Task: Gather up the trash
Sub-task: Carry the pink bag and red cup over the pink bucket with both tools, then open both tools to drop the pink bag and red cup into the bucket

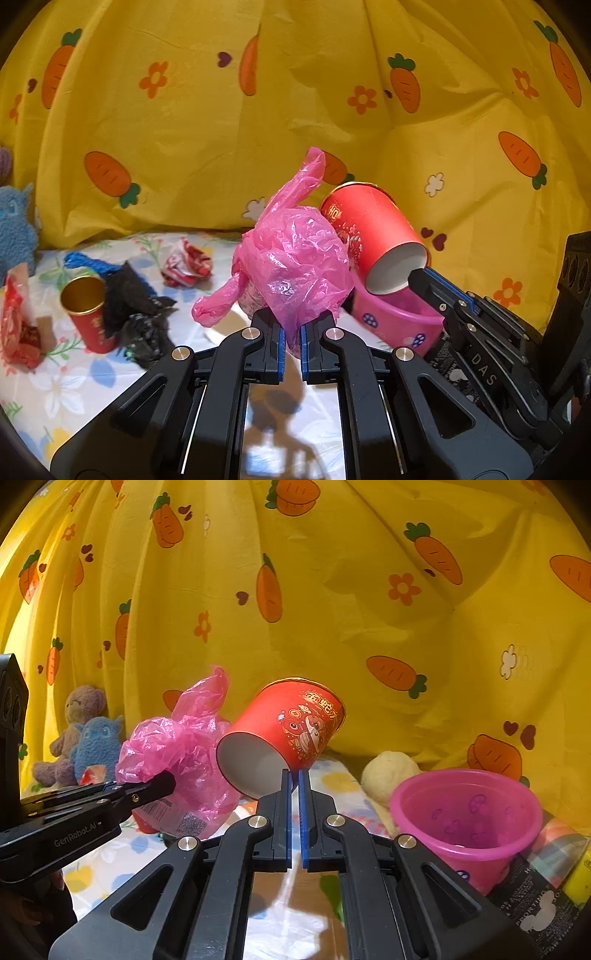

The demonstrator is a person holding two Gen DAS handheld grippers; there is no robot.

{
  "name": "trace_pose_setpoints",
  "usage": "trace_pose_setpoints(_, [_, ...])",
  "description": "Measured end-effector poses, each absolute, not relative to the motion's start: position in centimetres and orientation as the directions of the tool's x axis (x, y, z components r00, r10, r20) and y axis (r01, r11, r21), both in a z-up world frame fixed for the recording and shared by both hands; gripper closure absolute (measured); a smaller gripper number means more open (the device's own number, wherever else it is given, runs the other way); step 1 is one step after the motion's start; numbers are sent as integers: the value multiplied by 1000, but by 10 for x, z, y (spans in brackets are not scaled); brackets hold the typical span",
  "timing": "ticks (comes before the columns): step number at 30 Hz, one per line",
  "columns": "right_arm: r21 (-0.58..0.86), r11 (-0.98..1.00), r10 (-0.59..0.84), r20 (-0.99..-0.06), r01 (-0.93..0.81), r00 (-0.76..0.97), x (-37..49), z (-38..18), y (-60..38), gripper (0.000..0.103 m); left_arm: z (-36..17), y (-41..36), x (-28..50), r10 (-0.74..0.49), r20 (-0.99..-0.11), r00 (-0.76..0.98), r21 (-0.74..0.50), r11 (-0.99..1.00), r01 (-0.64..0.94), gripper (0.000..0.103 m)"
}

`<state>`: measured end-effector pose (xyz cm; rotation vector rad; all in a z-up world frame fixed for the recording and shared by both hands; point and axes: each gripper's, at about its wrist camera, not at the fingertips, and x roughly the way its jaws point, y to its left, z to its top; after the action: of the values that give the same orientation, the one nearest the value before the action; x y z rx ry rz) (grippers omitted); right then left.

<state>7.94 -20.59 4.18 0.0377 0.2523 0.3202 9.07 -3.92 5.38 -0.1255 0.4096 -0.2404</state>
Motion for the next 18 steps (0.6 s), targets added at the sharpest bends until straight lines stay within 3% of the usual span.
trace_pose_setpoints(11, [65,997,55,-234,-41,971,105,43,-295,99,49,-134,165,-443,-402,801,-177,896,407,98])
trace_pose_setpoints(18, [84,996,-19,-256,42,967,120,35,-331,99,30,-183,202,-515,-449,730,-195,854,482,98])
